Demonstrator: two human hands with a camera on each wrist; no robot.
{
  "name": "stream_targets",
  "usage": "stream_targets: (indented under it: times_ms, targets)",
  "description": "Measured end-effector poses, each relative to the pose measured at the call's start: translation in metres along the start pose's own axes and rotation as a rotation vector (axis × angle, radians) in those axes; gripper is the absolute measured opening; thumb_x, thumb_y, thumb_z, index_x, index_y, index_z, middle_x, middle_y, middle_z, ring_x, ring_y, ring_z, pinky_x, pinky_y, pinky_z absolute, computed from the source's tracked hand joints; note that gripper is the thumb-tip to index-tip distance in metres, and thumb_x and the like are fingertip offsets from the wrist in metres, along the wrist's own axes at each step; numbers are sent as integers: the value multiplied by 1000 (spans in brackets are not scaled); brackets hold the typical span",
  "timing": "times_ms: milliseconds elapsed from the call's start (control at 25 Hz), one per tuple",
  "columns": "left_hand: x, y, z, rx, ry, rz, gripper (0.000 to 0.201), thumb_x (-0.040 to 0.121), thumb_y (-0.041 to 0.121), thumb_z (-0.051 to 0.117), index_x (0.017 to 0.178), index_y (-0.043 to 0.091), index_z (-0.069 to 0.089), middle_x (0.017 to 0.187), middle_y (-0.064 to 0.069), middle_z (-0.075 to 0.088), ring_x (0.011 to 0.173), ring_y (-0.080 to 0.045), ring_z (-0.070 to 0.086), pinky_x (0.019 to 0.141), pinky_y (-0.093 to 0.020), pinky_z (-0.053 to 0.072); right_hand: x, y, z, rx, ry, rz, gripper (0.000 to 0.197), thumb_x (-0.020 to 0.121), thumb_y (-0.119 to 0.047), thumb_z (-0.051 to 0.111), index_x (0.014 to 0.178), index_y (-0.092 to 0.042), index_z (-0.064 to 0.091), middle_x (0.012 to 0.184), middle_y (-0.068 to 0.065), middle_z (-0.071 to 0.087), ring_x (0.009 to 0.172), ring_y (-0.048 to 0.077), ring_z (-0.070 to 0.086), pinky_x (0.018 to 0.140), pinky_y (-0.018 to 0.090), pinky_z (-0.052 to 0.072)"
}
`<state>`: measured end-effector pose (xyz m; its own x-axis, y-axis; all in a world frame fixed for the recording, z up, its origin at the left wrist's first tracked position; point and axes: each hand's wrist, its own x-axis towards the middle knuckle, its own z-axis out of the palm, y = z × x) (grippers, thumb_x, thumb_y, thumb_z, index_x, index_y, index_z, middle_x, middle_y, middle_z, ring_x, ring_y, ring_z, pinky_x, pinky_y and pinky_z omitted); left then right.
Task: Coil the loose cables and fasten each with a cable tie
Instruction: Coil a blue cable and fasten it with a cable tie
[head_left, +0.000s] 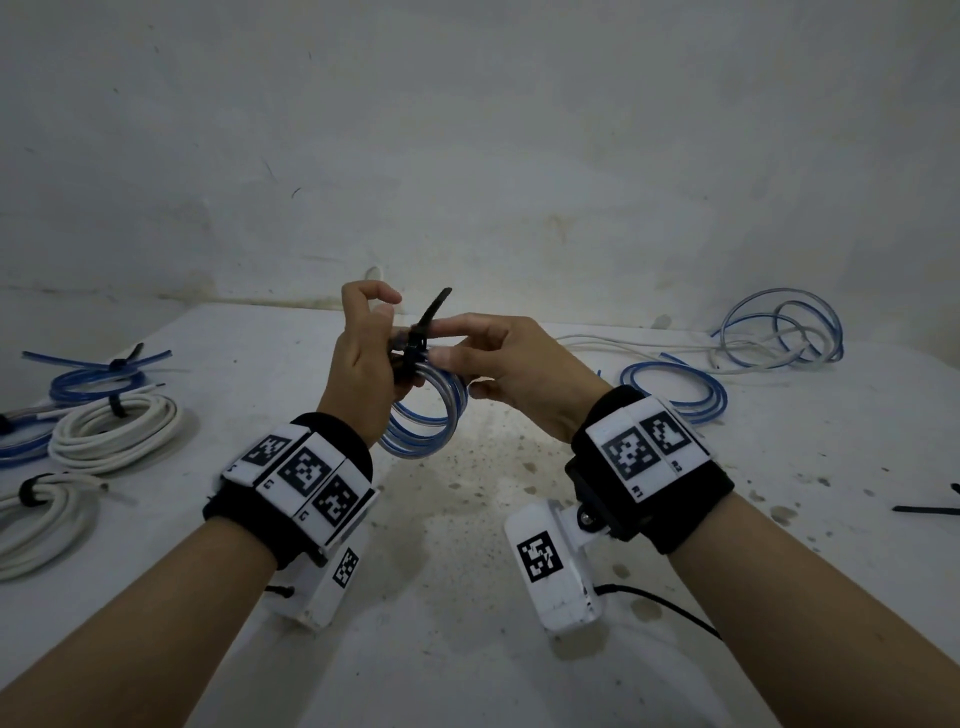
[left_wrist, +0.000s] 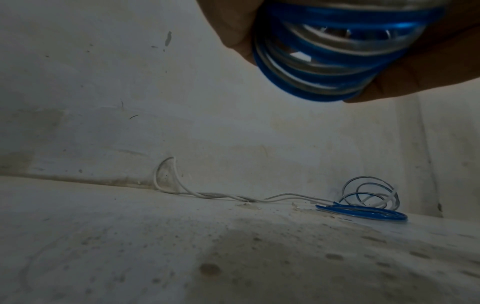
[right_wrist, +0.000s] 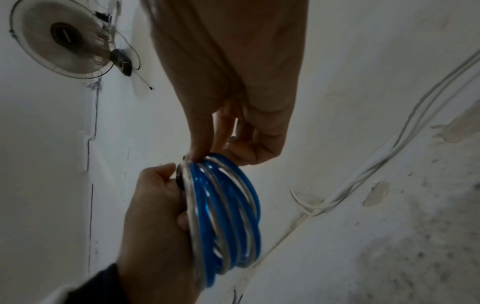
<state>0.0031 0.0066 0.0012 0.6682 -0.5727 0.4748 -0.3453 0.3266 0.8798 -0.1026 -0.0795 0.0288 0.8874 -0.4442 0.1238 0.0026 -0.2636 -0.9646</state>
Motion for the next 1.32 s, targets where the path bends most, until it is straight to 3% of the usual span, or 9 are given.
stream_targets:
  times_ms: [160, 320, 480, 560, 640, 720, 960, 1200, 1320]
  targets:
    - [2, 1, 1, -62, 78, -5, 31, 91, -3, 22, 90, 26, 32, 53, 1, 43, 34, -1, 35, 36, -11, 26, 0, -2, 5, 29, 66, 30, 19, 86, -12, 63, 104, -16, 64, 74, 3, 61, 72, 15, 55, 80, 32, 46]
    - [3, -1, -1, -70, 109, 31, 25, 87, -6, 28, 98, 16, 30, 66, 3, 46, 36, -2, 39, 36, -12, 28, 0, -1, 10, 14, 128, -19, 12, 86, -11, 63, 97, -14, 65, 66, -1, 59, 60, 7, 52, 61, 17, 41]
    - [1, 1, -4, -56, 27, 82, 30, 69, 5, 28, 88, 26, 36, 99, -16, 35, 36, -1, 37, 37, -11, 28, 4, -1, 11, 19, 165, -26, 19, 84, -8, 64, 103, -8, 65, 65, 1, 59, 53, 4, 52, 49, 8, 41]
    - [1, 0, -4, -48, -6, 97, 34, 71, 3, 29, 100, 18, 38, 105, 2, 47, 38, 1, 37, 39, -10, 28, 5, -2, 10, 0, 156, -22, 18, 84, -8, 64, 102, -10, 66, 65, 1, 58, 57, 6, 52, 53, 11, 42]
    - [3, -2, -2, 20, -25, 99, 39, 79, -8, 31, 117, 1, 32, 83, 41, 52, 42, 1, 38, 42, -10, 30, 7, -3, 8, -16, 143, -13, 16, 83, -10, 66, 99, -14, 65, 66, 1, 58, 62, 10, 52, 60, 18, 40]
    - [4, -6, -1, 94, -45, 89, 39, 84, -16, 29, 121, -2, 29, 71, 52, 44, 44, 1, 41, 45, -9, 32, 8, -3, 6, -23, 136, 5, 17, 82, -10, 67, 98, -14, 64, 66, 1, 58, 64, 12, 53, 63, 22, 39]
    - [4, -7, 1, 30, -64, 119, 36, 79, -10, 29, 96, 22, 26, 77, 7, 44, 43, 1, 42, 45, -6, 32, 10, -1, 5, 1, 159, -12, 10, 80, -7, 68, 85, -15, 64, 66, 2, 58, 67, 16, 53, 70, 26, 40]
    - [7, -12, -1, 10, -28, 175, 27, 72, 5, 29, 88, 27, 25, 77, 2, 39, 46, 0, 45, 47, -9, 36, 8, -10, 13, 44, 107, -42, 7, 86, -16, 63, 84, -9, 64, 68, -5, 60, 48, -8, 55, 47, 3, 40]
    - [10, -15, -3, 36, -17, 191, 28, 74, 4, 29, 86, 29, 24, 78, 0, 42, 49, 0, 48, 49, -9, 38, 13, -12, 15, -28, 163, -135, 17, 83, -8, 65, 70, -11, 56, 65, -2, 57, 53, -2, 56, 49, 4, 40]
